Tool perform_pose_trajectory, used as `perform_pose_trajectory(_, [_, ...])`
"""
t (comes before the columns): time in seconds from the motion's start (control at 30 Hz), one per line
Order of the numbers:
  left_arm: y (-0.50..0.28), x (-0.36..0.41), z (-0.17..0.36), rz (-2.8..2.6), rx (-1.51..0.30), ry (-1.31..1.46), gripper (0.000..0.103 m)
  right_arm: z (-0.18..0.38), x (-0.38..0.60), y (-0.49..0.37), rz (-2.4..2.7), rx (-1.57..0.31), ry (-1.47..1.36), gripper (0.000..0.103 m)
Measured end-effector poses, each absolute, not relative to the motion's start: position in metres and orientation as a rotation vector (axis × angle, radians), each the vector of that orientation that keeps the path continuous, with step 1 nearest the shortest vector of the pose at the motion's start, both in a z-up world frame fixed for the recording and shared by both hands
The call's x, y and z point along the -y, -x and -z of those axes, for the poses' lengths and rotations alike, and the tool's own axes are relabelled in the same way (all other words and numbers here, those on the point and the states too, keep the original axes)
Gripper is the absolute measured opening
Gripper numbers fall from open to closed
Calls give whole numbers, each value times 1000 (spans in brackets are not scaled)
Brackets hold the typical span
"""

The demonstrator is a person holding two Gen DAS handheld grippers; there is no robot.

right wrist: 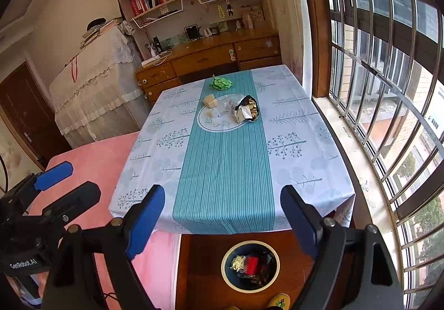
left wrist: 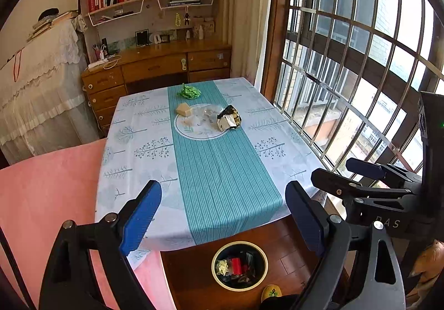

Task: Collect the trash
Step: 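Raise both tools from the bin back toward the table, then grasp the dark foil wrapper with the right tool while the left grasps the green paper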

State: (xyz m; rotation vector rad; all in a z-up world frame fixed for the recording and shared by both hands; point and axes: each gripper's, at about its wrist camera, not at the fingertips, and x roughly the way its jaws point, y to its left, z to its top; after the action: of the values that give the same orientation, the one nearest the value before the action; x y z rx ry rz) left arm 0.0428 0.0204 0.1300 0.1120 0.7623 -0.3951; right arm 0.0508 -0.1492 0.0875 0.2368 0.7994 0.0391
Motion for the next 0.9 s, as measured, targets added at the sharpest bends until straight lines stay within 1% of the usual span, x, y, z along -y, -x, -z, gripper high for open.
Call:
perform_pose_trajectory(0.23, [-71, -21, -130, 369, -754, -98, 90, -83, 146, -81, -55, -813, -184, 86])
perform_pose_trajectory(0.43, [-110, -9, -119, 336, -772, -107, 90, -73, 164, -131, -90, -827, -174, 86])
perform_pose_trajectory(0.6, [-164, 12, -96, 258, -811, -120, 90, -48, 194, -205, -139, -893, -159, 86])
perform_pose_trajectory(0.77, [-238, 36, -60, 203, -941, -45, 90, -14, 224, -289, -198, -987, -122, 86])
perform_pose_trajectory(0.9, [-293, 58, -31, 150, -1027, -20, 87, 20, 244, -356, -244, -1088, -128, 86])
